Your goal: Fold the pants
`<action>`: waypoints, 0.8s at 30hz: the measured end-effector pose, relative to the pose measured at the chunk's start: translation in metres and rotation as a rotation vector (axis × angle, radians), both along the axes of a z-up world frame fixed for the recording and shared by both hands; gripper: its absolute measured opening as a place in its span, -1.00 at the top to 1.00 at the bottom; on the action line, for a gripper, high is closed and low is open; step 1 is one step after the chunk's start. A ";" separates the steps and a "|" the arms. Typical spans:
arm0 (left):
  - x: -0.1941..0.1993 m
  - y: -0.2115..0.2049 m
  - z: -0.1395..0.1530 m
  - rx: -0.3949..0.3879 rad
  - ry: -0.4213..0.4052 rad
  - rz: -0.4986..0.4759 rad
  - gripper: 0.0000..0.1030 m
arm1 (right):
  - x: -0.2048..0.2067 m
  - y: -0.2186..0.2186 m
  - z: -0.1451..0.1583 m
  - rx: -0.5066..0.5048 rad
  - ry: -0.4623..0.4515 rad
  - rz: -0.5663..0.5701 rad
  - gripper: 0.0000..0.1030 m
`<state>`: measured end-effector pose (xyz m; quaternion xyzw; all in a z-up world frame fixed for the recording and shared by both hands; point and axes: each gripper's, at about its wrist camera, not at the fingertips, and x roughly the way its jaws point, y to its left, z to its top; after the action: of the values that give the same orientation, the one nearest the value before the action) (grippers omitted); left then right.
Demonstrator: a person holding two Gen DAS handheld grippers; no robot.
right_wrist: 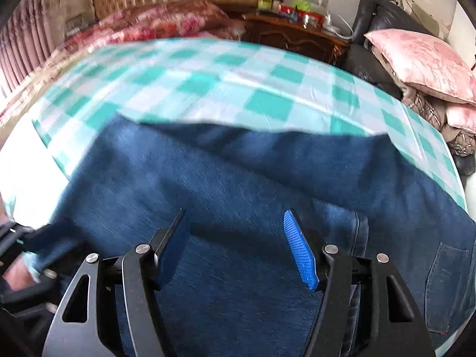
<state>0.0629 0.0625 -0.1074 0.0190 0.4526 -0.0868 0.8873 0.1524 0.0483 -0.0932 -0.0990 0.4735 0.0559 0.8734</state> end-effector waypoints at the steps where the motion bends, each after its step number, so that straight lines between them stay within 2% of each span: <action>1: -0.003 0.006 -0.001 -0.012 0.000 0.003 0.42 | -0.002 -0.004 -0.001 0.005 0.000 -0.002 -0.20; 8: -0.016 0.031 0.004 -0.036 -0.006 0.072 0.40 | -0.016 -0.042 0.000 -0.016 -0.002 -0.076 -0.21; 9: -0.017 0.035 0.004 -0.033 -0.007 0.090 0.38 | -0.019 -0.046 0.001 -0.030 -0.005 -0.083 -0.21; 11: -0.019 0.043 0.006 -0.030 -0.002 0.130 0.21 | -0.022 -0.052 0.001 -0.047 -0.008 -0.098 -0.21; 14: -0.021 0.062 0.004 -0.059 0.016 0.205 0.21 | -0.025 -0.065 0.002 -0.057 -0.001 -0.136 -0.21; 17: -0.024 0.067 0.009 -0.056 0.005 0.228 0.21 | -0.028 -0.072 0.008 -0.072 -0.011 -0.174 -0.21; 20: -0.025 0.061 0.015 -0.064 -0.014 0.211 0.21 | -0.033 -0.063 0.019 -0.026 -0.039 -0.140 -0.21; 24: -0.022 0.043 0.018 -0.062 -0.020 0.164 0.20 | -0.043 -0.023 0.030 0.058 -0.059 -0.018 -0.23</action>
<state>0.0405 0.1060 -0.0895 -0.0447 0.4407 -0.0278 0.8961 0.1089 0.0255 -0.0627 -0.0711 0.4465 0.0589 0.8900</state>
